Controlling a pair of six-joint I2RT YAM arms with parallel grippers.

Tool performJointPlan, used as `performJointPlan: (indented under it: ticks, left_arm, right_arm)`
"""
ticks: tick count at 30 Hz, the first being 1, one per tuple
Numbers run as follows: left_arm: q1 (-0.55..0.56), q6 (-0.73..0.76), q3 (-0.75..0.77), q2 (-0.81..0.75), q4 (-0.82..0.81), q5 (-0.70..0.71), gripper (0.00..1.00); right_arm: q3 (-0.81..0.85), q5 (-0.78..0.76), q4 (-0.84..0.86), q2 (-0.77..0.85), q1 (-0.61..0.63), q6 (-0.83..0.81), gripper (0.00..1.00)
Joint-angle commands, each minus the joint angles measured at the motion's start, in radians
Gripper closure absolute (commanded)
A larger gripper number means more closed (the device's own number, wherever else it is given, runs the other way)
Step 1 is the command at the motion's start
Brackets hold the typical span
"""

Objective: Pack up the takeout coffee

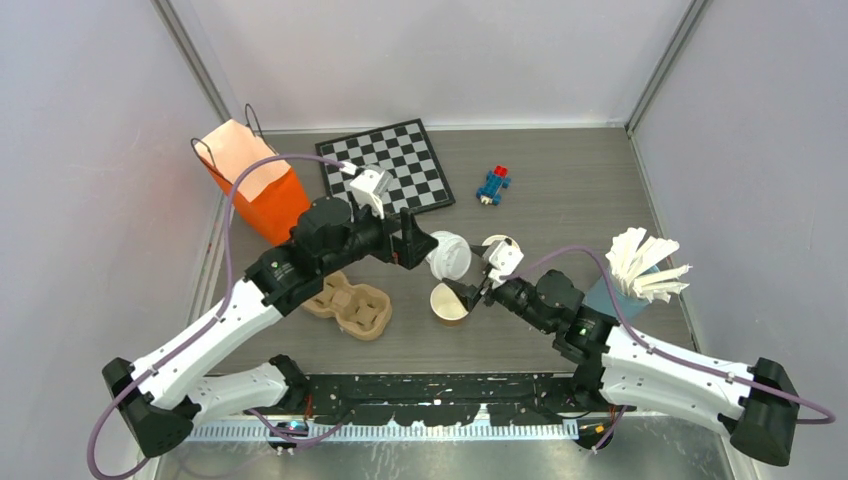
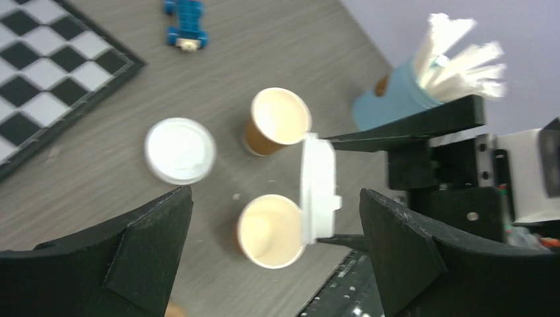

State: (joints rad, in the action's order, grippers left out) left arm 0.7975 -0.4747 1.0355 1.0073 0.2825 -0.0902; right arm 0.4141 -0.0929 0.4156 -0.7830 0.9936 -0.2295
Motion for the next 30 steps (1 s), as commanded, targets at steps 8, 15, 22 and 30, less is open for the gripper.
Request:
performJointPlan:
  ticks: [8,15,22,30]
  left_arm:
    - [-0.082,0.088,-0.013,-0.089,0.26,0.135,0.0]
    - [-0.306,-0.056,-0.099,-0.104,0.201,-0.287,0.06]
    - [-0.337,0.013,-0.174,-0.245,0.214,-0.22,0.05]
    - [-0.337,0.054,-0.19,-0.32,0.293,-0.161,0.07]
  right_arm:
    - [0.416,-0.359,-0.969,-0.01,0.008,0.636,0.31]
    - [0.59,-0.277,-1.214,-0.207,0.008,0.849,0.32]
    - [0.692,-0.263,-1.268,-0.402,0.055,0.927,0.33]
    - [0.732,-0.247,-1.231,-0.533,0.096,0.952,0.33]
